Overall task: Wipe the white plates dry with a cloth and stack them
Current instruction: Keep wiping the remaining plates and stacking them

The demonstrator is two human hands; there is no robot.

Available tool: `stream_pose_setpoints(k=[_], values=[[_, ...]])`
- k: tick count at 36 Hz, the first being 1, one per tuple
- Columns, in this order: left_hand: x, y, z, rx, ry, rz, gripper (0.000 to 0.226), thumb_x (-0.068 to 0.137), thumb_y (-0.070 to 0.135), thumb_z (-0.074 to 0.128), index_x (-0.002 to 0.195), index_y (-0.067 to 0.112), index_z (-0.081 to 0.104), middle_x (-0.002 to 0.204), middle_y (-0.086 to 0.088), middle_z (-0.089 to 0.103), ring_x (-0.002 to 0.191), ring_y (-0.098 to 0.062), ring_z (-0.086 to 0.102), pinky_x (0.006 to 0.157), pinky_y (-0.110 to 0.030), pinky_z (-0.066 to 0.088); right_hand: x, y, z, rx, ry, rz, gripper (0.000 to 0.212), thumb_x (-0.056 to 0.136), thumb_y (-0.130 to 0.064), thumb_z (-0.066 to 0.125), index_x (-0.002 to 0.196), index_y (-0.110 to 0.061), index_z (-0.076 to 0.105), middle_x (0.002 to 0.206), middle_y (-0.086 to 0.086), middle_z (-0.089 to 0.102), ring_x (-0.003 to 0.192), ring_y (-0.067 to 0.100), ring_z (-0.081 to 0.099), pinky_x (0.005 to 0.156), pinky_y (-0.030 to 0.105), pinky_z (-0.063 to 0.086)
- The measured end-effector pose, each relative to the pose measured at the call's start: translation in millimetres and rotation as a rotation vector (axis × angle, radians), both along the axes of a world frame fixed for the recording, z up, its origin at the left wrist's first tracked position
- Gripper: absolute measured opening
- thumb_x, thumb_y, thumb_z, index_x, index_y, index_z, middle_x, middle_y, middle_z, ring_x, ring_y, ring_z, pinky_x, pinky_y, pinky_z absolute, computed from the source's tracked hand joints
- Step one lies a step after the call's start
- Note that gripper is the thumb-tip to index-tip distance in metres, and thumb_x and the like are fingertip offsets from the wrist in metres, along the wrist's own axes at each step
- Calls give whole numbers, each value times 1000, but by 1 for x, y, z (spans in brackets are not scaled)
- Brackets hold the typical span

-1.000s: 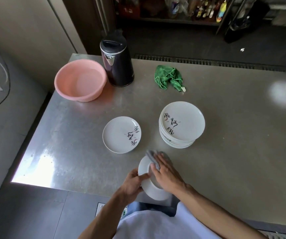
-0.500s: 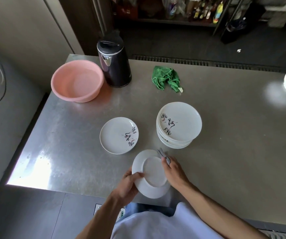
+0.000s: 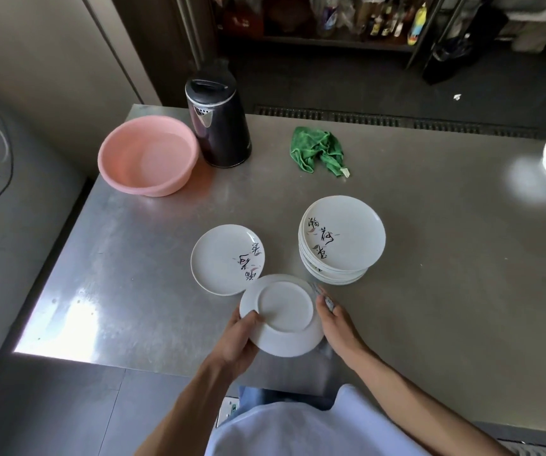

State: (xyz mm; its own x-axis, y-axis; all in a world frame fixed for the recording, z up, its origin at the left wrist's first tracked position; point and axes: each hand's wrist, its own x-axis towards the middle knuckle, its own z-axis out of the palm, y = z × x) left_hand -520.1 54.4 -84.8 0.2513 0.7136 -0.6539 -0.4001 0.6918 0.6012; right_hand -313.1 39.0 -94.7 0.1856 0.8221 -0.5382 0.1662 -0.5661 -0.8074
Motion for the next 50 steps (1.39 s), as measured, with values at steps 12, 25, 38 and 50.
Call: stream_pose_setpoints(k=[12, 25, 38, 50], values=[[-7, 11, 19, -6, 20, -124, 54, 86, 26, 61, 140, 20, 59, 122, -13, 66, 103, -26, 59, 84, -40, 52, 1, 12, 14, -98, 90, -305, 19, 103, -38, 49, 103, -24, 63, 100, -2, 68, 97, 21, 67, 75, 36, 55], [-23, 27, 18, 797, 565, -235, 59, 86, 0, 72, 138, 15, 49, 150, 4, 52, 137, -13, 53, 101, -24, 52, 13, 10, 25, -241, 351, -297, 17, 98, -44, 60, 85, -40, 70, 84, -9, 76, 77, 9, 71, 62, 27, 53], [-39, 33, 23, 1062, 975, -350, 30, 95, 8, 55, 113, 21, 74, 106, 26, 74, 99, 2, 71, 85, -13, 52, 17, 11, 39, -219, 538, -55, 33, 105, -24, 46, 123, -7, 69, 114, 14, 71, 100, 24, 68, 77, 29, 53], [-20, 48, 31, 639, 775, -255, 33, 94, 52, 57, 96, 20, 65, 88, -6, 73, 91, -32, 71, 69, -55, 62, 17, 29, 69, 290, 115, -119, 25, 103, -34, 46, 110, -45, 68, 115, -22, 70, 114, -6, 59, 89, 4, 42]])
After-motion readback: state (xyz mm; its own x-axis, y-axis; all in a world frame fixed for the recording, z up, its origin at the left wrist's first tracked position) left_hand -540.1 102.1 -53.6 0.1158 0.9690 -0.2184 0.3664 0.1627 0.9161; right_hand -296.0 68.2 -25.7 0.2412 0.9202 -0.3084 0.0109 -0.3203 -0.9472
